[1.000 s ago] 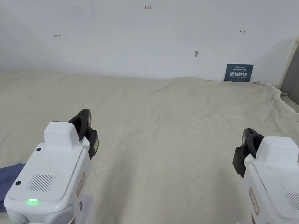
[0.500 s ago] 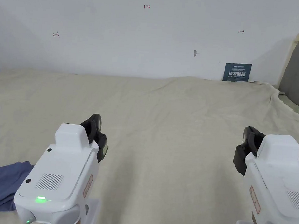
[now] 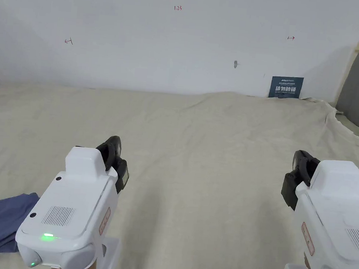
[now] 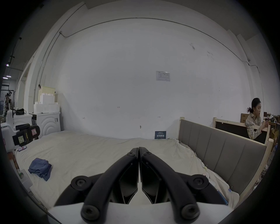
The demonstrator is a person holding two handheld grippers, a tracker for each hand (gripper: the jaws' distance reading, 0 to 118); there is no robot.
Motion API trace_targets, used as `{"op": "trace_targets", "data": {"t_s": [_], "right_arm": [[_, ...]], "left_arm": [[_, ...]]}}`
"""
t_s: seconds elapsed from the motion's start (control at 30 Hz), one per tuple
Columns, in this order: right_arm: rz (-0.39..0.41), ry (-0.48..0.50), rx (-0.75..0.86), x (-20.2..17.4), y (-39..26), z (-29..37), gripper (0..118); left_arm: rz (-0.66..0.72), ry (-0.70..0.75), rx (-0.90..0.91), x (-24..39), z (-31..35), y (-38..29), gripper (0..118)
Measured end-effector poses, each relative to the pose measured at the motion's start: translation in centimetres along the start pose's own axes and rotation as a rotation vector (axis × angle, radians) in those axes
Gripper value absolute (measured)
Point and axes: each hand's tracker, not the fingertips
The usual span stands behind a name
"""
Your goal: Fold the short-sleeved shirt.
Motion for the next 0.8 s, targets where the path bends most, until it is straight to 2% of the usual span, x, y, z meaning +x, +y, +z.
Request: {"op": "trace_targets", "data": {"t_s": [0.8], "right_arm": [[0.013, 0.002, 0.013, -0.34, 0.48, 0.21, 0]], "left_arm": [[0.01, 0.004, -0.011, 0.04, -0.16, -0.14, 0]]}}
